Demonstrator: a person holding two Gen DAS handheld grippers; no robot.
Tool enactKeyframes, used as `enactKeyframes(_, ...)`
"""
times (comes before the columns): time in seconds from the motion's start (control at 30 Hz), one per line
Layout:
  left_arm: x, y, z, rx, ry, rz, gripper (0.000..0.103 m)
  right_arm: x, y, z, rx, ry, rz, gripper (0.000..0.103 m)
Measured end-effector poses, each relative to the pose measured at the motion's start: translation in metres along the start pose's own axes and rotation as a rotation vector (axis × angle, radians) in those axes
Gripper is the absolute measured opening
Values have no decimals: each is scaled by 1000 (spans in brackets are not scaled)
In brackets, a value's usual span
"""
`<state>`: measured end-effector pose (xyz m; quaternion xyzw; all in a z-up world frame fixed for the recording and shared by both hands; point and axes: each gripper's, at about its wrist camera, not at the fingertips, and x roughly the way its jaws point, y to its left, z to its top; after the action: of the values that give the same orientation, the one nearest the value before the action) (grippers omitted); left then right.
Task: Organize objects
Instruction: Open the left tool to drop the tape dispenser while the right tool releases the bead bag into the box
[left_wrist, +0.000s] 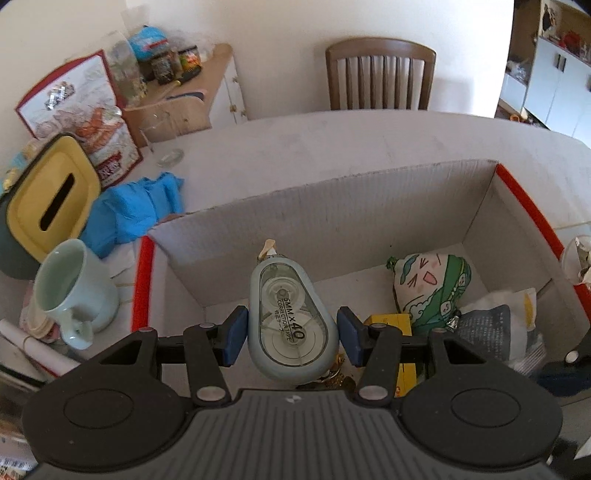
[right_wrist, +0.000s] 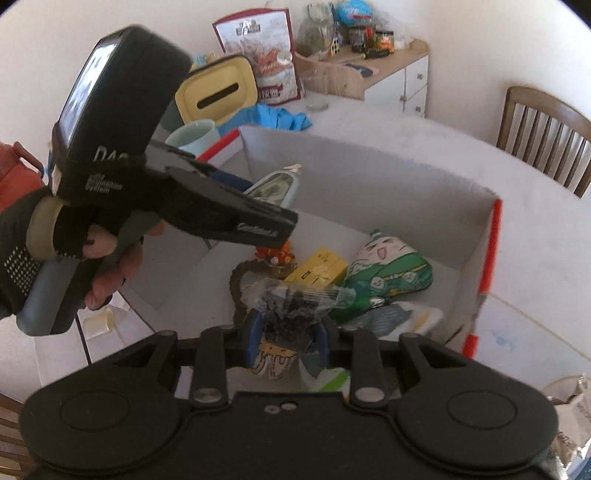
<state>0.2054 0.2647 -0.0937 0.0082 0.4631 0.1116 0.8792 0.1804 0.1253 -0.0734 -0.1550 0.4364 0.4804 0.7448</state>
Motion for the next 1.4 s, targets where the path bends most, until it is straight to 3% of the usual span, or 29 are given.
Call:
enactKeyframes(0.4, 31, 9, 7, -52, 166, -52, 52, 27, -4, 1, 36, 70, 20, 31)
enactKeyframes(0.6, 33, 9, 4, -51, 188, -44, 52, 29, -8, 2, 67, 83, 22, 34)
enactKeyframes(0.97, 20, 7, 3, -70, 135, -23, 55, 10, -14, 0, 94, 45, 16, 40)
enactKeyframes(1.4, -24, -9, -1, -89, 25, -42, 57, -32, -20, -6, 93, -52, 20, 46)
